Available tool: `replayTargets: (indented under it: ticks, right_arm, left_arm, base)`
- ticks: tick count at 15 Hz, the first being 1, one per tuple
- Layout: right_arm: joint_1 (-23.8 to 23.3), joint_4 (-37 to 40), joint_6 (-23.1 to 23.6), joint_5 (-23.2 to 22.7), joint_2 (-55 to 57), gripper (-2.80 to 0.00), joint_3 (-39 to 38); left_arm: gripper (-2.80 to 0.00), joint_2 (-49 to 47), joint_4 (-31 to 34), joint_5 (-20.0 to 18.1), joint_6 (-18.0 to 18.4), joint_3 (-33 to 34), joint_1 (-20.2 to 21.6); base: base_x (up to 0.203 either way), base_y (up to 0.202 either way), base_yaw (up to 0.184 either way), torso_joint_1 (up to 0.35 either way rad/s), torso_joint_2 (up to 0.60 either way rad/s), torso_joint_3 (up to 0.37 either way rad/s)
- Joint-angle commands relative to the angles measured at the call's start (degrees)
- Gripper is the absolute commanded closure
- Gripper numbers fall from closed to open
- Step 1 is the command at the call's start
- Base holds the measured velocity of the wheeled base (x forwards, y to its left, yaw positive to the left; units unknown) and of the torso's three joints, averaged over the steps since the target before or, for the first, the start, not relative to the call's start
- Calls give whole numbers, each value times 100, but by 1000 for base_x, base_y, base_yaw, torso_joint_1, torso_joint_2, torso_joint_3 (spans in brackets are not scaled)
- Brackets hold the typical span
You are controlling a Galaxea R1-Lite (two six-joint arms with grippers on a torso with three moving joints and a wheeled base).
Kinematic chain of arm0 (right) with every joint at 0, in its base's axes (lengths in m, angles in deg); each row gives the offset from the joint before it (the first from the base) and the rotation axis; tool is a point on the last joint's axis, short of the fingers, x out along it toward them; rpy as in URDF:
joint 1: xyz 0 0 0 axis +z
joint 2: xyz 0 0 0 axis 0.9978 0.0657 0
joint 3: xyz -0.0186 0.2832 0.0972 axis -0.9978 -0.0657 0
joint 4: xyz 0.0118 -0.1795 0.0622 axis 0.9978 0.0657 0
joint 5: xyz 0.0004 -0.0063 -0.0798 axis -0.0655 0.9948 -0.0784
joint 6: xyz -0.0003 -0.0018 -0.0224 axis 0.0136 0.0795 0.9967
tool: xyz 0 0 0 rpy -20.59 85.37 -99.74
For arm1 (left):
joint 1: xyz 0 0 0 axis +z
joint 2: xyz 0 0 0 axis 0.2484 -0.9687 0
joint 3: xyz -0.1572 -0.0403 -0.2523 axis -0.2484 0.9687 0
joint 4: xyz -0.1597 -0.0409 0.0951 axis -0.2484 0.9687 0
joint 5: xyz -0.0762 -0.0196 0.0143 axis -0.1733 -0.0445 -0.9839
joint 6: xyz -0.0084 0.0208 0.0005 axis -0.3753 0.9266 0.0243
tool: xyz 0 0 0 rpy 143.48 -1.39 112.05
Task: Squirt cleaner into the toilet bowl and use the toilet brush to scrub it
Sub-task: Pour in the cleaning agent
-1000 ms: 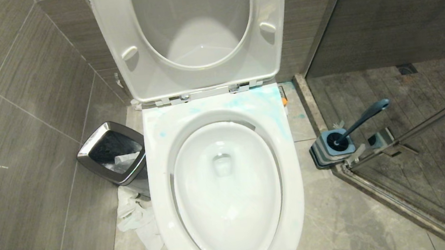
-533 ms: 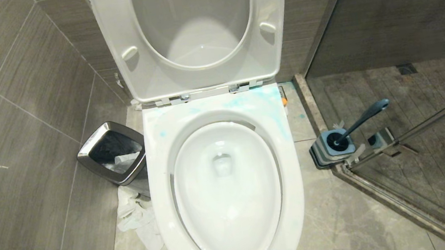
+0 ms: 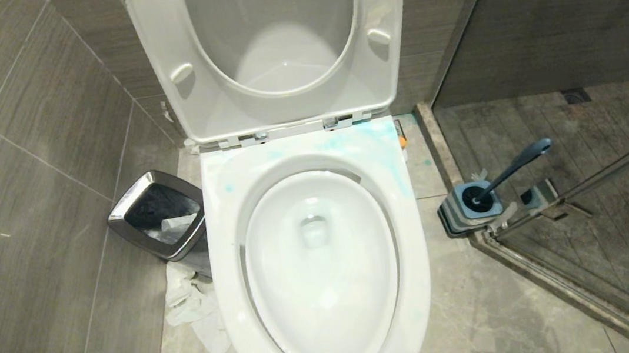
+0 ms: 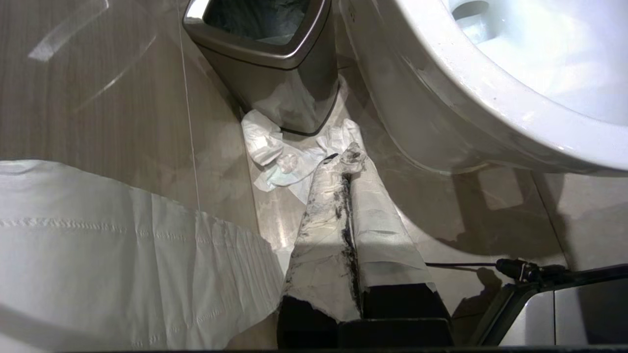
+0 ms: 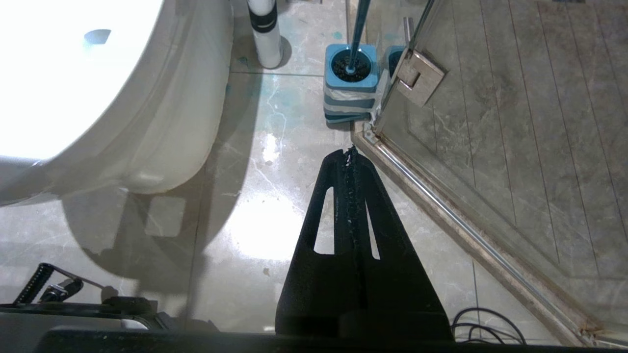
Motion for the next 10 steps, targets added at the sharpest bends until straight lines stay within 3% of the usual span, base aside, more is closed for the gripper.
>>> replayTargets:
  ticks: [1, 10]
  right_arm:
    - [1, -7, 3, -2, 5, 0, -1]
    - [1, 1, 3, -2, 5, 0, -1]
  left_arm:
    - [0, -20, 3, 63, -46, 7, -2]
    - [0, -20, 3, 64, -46, 0, -2]
  base:
    - [0, 0, 0, 2, 1, -130]
    - [0, 0, 0, 1, 3, -188]
